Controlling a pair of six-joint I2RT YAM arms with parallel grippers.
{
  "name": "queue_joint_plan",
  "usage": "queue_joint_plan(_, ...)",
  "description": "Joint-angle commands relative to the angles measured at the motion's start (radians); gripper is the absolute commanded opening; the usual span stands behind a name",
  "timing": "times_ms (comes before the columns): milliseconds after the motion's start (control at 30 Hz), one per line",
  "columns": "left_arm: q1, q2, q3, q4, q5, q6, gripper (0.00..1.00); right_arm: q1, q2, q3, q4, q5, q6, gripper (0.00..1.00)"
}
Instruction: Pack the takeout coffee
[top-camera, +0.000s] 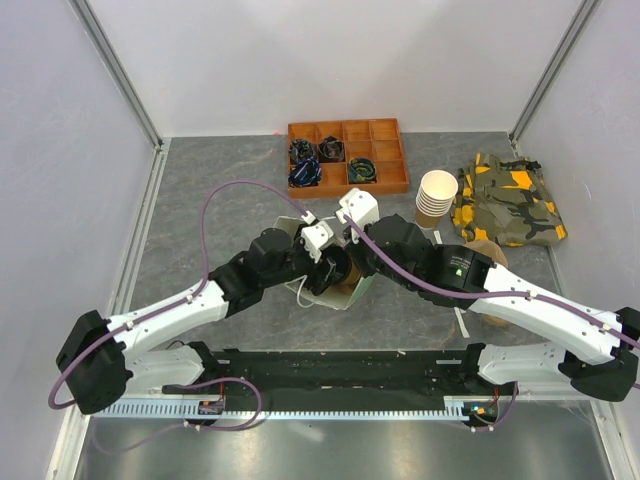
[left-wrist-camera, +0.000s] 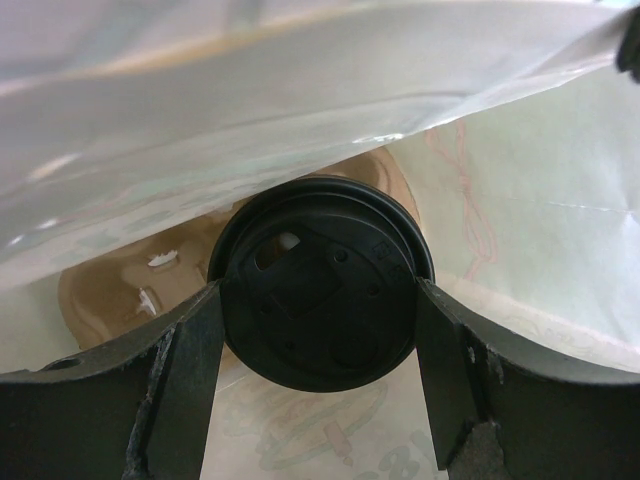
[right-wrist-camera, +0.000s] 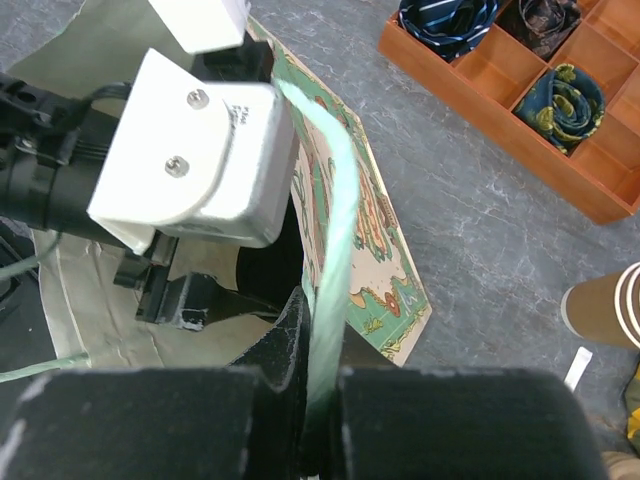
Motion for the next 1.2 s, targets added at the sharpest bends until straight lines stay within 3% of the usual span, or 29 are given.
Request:
queue_joint_plan(0, -0.021, 0.035, 0.027, 0.009, -0.066, 0.013, 0.41, -0.012, -0.002, 0.019, 0.000, -0.004, 0.043, 0.00)
queue_joint_plan(400, -0.044, 0.095, 0.112, -0.028, -0.146, 0.074, 0.40, -0.187, -0.002, 0.024, -0.094, -0.243, 0.181, 0.00)
queue_joint_plan(833, -0.076, 0.221, 0.251, -0.138, -0.212, 0.122, 0.40, -0.304, 0.011, 0.059, -0.157, -0.357, 0.186, 0.00)
queue_joint_plan(1167, -0.076, 0.198, 0.374, -0.307, -0.178, 0.128, 0.38, -0.371, 0.034, 0.123, -0.204, -0.604, 0.173, 0.00)
